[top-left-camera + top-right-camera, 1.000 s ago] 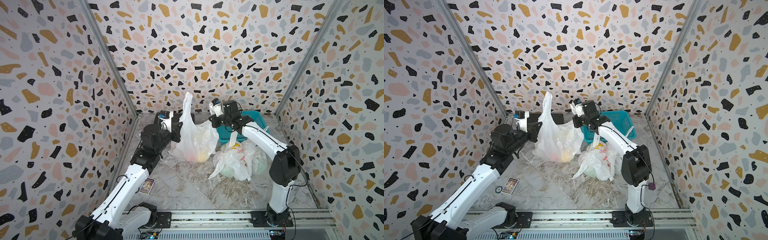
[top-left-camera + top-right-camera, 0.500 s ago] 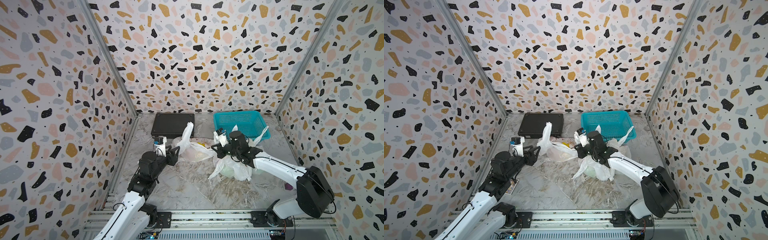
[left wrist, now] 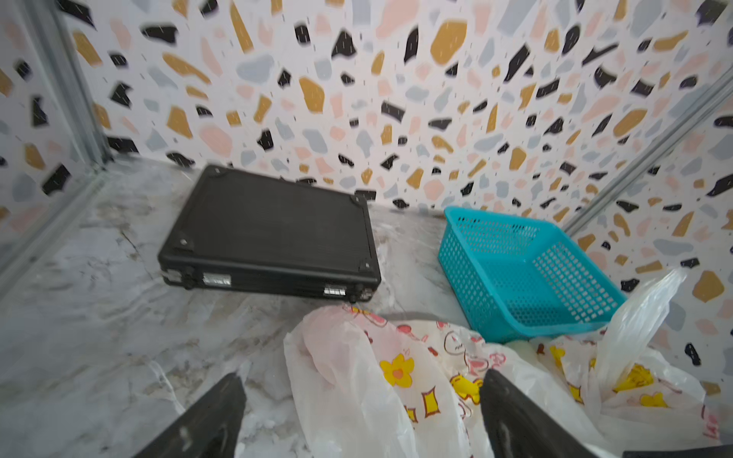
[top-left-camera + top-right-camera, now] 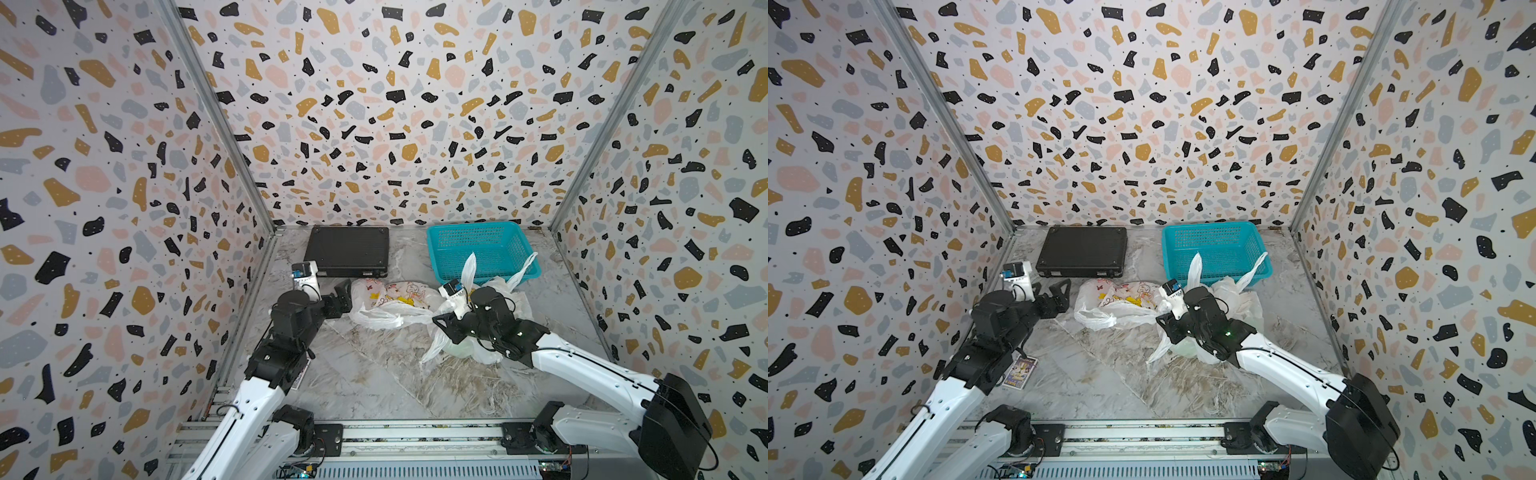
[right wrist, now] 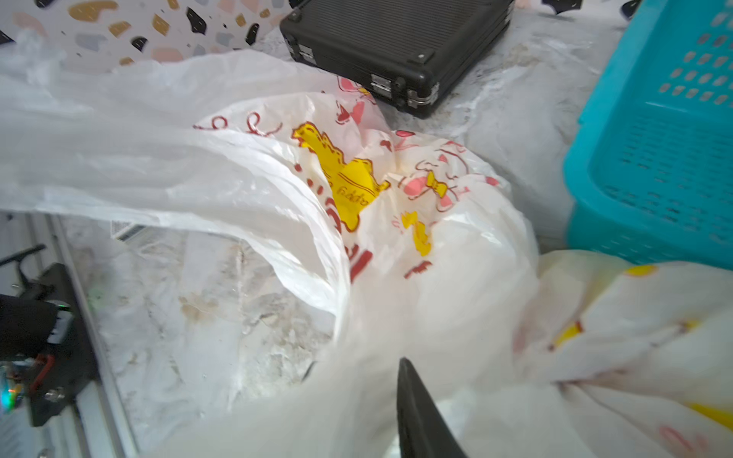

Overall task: Untie the knot of a plastic bag & take out the apple
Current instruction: Adjust the plastic bag at the center of the board.

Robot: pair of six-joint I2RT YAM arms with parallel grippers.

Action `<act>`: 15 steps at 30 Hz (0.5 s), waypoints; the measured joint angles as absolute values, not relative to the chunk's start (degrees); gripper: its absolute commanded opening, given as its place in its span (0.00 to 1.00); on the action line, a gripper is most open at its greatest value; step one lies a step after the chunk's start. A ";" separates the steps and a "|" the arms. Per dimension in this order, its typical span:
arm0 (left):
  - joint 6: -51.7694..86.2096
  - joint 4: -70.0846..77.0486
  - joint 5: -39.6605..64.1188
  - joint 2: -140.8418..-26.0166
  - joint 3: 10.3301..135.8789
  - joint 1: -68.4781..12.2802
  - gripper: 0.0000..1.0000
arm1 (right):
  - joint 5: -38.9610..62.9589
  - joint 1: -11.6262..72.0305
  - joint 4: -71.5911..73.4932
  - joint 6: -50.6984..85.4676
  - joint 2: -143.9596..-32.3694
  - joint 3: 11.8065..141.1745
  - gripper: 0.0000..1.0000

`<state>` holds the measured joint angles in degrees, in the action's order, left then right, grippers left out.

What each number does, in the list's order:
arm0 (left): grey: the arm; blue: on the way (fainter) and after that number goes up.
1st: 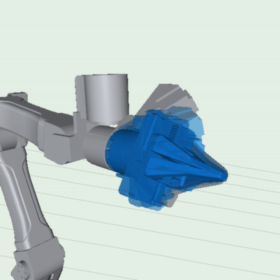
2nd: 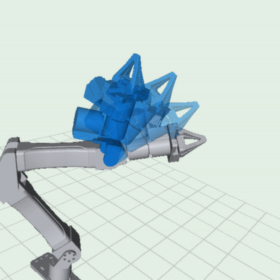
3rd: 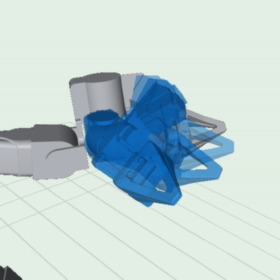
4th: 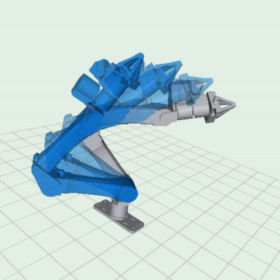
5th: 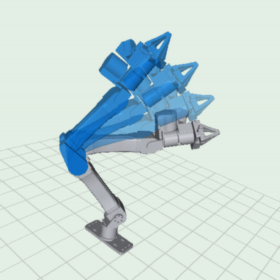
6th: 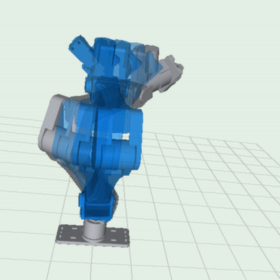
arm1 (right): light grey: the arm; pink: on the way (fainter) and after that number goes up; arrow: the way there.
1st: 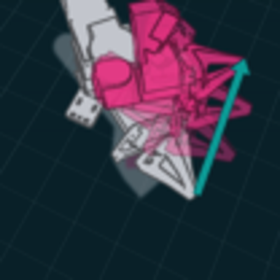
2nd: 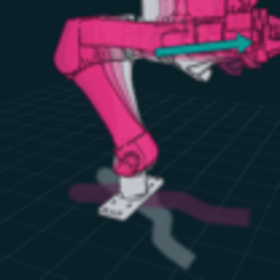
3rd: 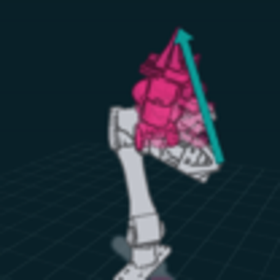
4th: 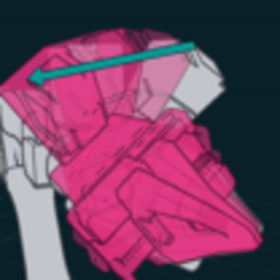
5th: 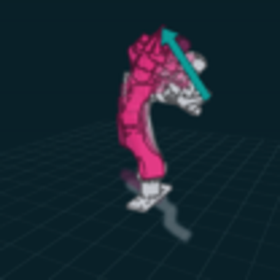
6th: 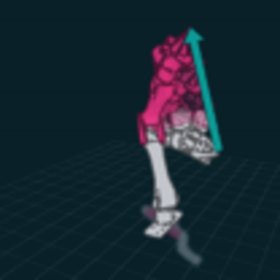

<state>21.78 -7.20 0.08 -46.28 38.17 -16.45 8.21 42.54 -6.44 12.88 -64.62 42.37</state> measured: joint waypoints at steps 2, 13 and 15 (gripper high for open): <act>21.41 -9.30 2.11 -48.86 38.17 -16.45 1.00 | 6.46 42.54 -10.02 12.80 -60.27 42.41 0.50; 22.09 -8.60 10.28 -52.29 36.99 -16.45 0.52 | 9.78 47.90 -14.04 11.33 -47.77 48.66 0.50; 21.91 -8.51 11.38 -53.17 36.99 -16.45 0.52 | 12.45 49.41 -13.32 10.74 -51.09 50.13 0.47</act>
<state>21.91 -8.51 11.38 -53.17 36.99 -16.45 12.45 49.41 -13.32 10.74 -51.09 50.13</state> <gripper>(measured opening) 0.525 0.493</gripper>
